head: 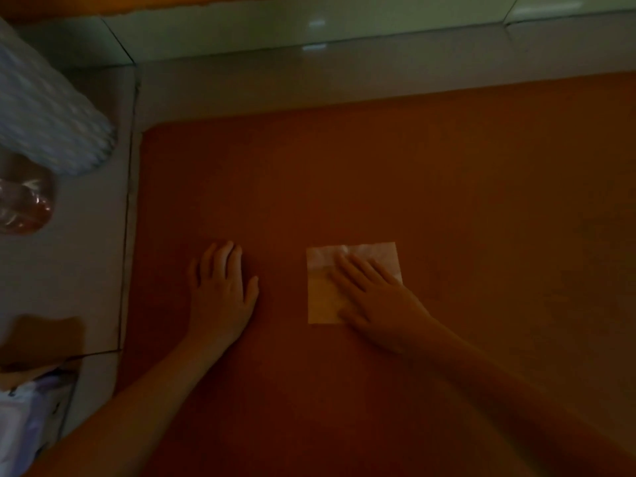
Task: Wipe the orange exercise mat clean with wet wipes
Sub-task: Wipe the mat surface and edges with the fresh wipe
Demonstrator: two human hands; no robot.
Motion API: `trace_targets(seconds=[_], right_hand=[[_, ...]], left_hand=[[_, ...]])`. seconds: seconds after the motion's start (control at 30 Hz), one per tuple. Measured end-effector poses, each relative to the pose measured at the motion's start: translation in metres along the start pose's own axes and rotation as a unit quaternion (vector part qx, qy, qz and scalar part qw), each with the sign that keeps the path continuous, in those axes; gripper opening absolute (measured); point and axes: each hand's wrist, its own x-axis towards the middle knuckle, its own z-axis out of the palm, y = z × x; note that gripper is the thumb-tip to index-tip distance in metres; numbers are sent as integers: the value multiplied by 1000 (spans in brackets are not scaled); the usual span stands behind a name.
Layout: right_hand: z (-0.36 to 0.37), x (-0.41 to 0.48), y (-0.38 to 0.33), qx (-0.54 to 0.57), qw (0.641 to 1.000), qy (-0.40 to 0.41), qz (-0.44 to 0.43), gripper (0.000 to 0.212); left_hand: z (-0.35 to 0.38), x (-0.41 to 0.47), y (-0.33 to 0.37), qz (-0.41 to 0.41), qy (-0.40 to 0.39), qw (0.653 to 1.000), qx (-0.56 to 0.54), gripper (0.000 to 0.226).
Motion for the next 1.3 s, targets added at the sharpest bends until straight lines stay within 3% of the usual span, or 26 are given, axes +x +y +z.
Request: trace_targets(seconds=[0.2,0.4,0.57,0.67,0.87,0.97,1.13,1.3], right_hand=[[-18,62,12,20,988,50,143,60],[-26,69,46,-59,998,9,5,68],[-58,126,54,-30,995,22,87,64],[-68,154,39,-1,990,48,130,61],[-64,149,43,-93,993,0,-72,64],[-86,168,65,-106,994,-4,-15,67],[-98,217,48,4,989,40,141,65],[-92,219,37,-31,998,51,30,58]], left_hand=[[-12,30,-1,27,30,999,-6,61],[-13,39,-1,29,-29,999,33,65],[-19,43,-5,47,-47,995,72,79],[-20,43,-3,53,-53,994,81,75],[-22,43,-1,48,-74,993,84,89],[-23,44,0,47,-101,989,92,94],[-26,44,4,43,-111,988,99,95],[-27,43,5,38,-107,988,106,94]])
